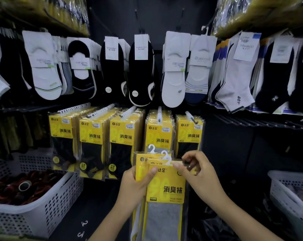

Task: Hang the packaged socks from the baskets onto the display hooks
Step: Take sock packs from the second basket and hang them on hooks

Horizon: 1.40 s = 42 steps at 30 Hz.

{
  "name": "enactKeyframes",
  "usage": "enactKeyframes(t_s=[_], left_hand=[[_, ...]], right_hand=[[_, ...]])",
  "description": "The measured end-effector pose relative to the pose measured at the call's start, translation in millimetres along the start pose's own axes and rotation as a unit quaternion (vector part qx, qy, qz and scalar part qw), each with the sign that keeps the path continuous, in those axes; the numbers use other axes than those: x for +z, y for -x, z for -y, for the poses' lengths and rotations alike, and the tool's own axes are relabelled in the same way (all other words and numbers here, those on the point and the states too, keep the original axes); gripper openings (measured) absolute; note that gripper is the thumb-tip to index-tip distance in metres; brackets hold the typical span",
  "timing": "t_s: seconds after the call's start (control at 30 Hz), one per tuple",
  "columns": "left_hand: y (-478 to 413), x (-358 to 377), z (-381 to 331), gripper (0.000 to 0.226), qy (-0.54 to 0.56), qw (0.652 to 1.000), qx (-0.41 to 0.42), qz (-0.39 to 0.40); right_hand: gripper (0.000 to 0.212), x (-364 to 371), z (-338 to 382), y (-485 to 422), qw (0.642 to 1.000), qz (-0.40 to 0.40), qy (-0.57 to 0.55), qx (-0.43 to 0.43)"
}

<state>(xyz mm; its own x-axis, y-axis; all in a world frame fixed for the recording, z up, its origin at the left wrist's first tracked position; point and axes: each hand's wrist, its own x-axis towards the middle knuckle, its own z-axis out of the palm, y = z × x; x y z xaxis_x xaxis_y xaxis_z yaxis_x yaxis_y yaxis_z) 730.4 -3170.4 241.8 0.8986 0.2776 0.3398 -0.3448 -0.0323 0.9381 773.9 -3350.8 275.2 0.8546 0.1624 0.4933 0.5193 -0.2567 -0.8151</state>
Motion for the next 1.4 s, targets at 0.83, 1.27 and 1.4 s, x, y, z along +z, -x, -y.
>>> enactKeyframes(t_s=[0.83, 1.27, 1.4], left_hand=[[-100, 5, -15, 0.037, -0.117, 0.979, 0.134, -0.099], [-101, 23, -11, 0.035, -0.076, 0.985, 0.142, -0.067], [-95, 34, -5, 0.039, -0.05, 0.989, 0.129, -0.048]], right_hand=[[0.007, -50, -71, -130, 0.976, -0.094, -0.17, 0.098], [0.032, -29, -118, -161, 0.949, -0.25, -0.052, 0.182], [0.021, -25, -105, -127, 0.966, -0.156, -0.121, 0.166]])
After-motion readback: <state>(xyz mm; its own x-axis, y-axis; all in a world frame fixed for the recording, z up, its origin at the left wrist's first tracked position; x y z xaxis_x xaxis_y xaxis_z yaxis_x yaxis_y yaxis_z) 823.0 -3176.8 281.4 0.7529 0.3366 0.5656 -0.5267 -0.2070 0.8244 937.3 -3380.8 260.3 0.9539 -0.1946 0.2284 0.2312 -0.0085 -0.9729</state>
